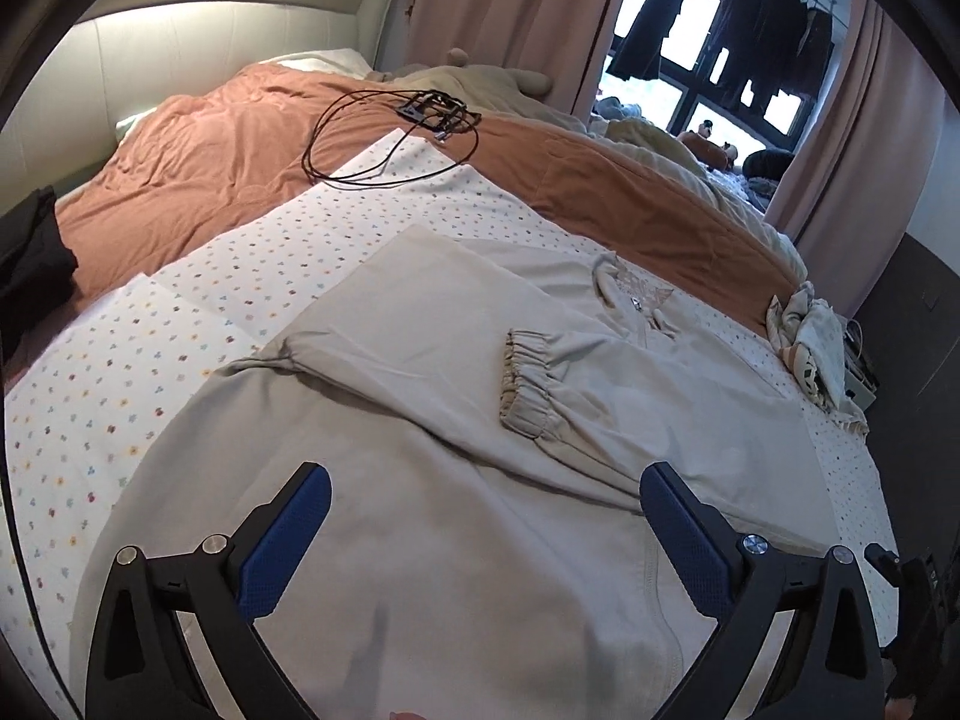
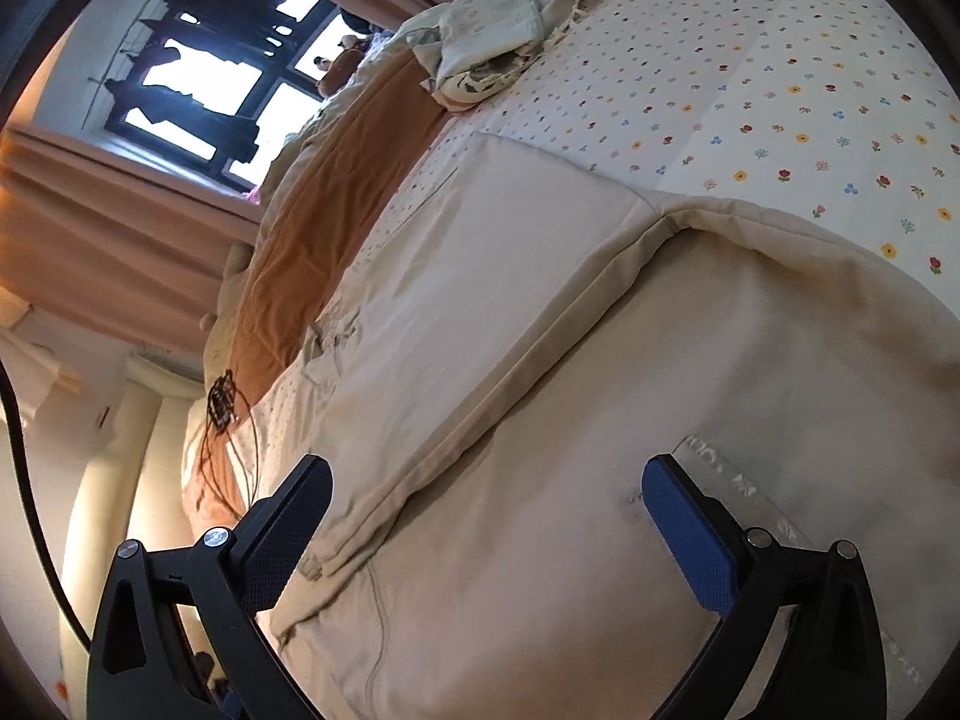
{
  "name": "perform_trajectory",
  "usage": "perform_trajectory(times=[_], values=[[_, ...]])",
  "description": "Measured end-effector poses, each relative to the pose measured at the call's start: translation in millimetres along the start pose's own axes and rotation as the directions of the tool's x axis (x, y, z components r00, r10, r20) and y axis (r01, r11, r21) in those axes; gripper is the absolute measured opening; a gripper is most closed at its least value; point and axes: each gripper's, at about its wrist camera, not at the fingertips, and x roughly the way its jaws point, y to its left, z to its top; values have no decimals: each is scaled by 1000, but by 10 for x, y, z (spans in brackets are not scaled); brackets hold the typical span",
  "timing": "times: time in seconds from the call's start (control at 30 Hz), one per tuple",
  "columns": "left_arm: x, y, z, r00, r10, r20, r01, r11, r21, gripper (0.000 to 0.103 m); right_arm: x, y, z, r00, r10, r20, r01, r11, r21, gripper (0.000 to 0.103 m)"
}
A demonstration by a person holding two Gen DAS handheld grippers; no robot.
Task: Fold large clothes
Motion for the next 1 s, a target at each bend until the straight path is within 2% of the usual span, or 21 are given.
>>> perform_trajectory(times=[0.13, 0.4, 0.53, 0.7, 0.9, 1.0], values=[[-288, 183, -121, 1000, -1, 31, 0, 1000, 13, 103, -137, 35, -161, 1000, -6, -10, 5, 998, -58, 103], [-863, 662, -317, 998, 9, 61, -12, 999, 49, 103, -763, 48, -494, 999, -34, 41, 41, 978, -205, 103], [-1122, 910, -335, 997, 20, 81, -23, 999, 39, 103, -1080, -34, -601, 996, -66, 64, 80, 968, -239, 103], [-1362, 1173, -440, 997, 16, 79, -16, 1000, 9, 101, -1457, -200, -668, 996, -55, 67, 70, 967, -245, 103], [-1550, 1541, -589, 999, -14, 51, 17, 998, -64, 93, -1838, -418, -740, 996, -45, 75, 63, 964, -259, 102], [-1617, 1733, -679, 999, -24, 33, 27, 993, -112, 81, -1969, -573, -776, 996, -50, 72, 67, 963, -259, 98]])
